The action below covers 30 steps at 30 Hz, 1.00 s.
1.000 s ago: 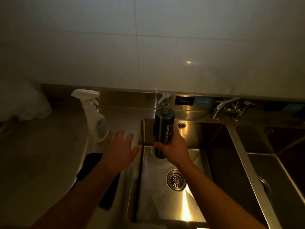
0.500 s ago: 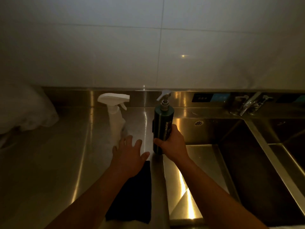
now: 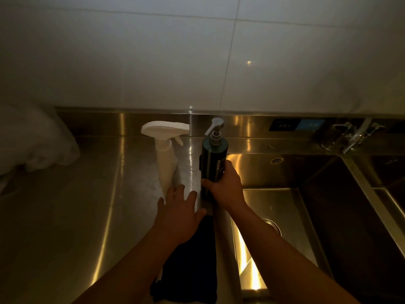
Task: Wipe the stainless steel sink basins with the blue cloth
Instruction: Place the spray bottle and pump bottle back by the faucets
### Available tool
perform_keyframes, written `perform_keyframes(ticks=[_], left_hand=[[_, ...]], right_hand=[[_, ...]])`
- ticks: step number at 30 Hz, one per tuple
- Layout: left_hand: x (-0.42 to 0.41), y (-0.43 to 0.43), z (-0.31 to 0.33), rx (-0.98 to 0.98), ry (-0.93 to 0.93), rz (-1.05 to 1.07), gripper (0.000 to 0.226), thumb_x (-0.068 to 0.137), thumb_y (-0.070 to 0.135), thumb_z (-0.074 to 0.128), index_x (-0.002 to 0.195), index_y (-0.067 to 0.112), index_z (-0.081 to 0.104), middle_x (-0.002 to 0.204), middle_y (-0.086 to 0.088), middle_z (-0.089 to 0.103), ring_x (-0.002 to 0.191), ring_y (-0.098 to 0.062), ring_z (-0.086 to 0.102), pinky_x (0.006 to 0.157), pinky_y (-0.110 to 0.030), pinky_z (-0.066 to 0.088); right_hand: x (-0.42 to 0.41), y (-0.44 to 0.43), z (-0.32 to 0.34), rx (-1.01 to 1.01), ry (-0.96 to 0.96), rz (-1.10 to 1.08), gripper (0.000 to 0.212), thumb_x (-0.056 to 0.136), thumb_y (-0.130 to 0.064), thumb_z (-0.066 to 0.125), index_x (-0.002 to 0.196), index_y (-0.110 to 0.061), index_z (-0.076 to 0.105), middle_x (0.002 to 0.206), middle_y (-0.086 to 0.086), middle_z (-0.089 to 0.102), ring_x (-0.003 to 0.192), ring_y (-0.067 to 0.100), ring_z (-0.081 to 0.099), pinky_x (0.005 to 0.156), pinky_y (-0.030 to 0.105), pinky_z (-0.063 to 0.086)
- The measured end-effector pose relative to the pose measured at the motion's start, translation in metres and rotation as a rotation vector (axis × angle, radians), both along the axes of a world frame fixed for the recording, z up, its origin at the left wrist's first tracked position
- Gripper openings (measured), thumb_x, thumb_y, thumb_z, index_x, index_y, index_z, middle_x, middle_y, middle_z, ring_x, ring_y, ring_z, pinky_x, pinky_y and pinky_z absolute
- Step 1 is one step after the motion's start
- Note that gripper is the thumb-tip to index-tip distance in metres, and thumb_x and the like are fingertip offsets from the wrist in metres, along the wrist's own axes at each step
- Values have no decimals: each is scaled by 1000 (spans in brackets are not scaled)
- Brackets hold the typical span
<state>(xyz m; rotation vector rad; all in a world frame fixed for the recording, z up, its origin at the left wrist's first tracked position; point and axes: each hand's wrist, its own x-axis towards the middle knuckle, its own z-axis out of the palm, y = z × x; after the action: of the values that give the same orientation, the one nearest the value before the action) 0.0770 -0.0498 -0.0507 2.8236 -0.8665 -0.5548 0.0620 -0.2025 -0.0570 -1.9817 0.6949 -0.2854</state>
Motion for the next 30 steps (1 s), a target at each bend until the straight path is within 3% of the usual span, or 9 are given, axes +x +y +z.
perform_keyframes(ticks=[8,12,16,19,23,27,30], left_hand=[[-5,-4,-6,-50,-12,-3,58,93,58,36,143,27,30,155,-7,18,143,-26,14,112,-45,27],[-7,-2,-7,-89,12,-1,57,94,56,37,143,27,31,154,-6,21,143,-25,14,111,-43,29],[-7,8,-5,-121,7,16,56,94,55,38,142,26,33,153,-5,24,142,-23,17,110,-40,32],[-6,16,-4,-128,3,35,52,94,51,41,139,26,37,151,-4,28,139,-22,21,106,-38,36],[-4,24,-2,-145,19,57,46,94,48,44,133,24,43,141,-2,37,130,-20,32,97,-36,41],[-3,27,-1,-158,29,52,44,94,47,44,131,23,45,136,-1,40,127,-20,34,95,-36,43],[-3,28,0,-162,27,48,44,95,46,44,132,23,45,135,-1,41,127,-19,35,95,-35,43]], right_hand=[[-2,5,-10,-26,-6,-10,66,69,-26,84,122,-20,46,125,-1,56,117,18,55,92,34,49],[-6,13,-15,-42,-8,-35,72,65,-31,87,122,-21,44,124,-2,53,116,17,54,93,41,50],[-9,13,-20,-7,-28,29,74,68,-15,83,130,-17,43,128,2,52,121,22,50,98,47,48],[-8,14,-21,-17,8,-6,65,68,-15,83,122,-20,46,124,1,55,118,20,54,96,46,49],[-8,20,-21,-75,41,-35,70,66,-27,86,122,-17,46,125,3,54,119,22,51,97,44,48],[-12,22,-22,-41,-29,-23,74,66,-12,82,131,-15,45,128,6,55,122,26,50,99,50,46],[-13,22,-21,-39,-24,-19,67,69,-14,81,128,-18,48,124,4,59,117,24,54,95,49,48]])
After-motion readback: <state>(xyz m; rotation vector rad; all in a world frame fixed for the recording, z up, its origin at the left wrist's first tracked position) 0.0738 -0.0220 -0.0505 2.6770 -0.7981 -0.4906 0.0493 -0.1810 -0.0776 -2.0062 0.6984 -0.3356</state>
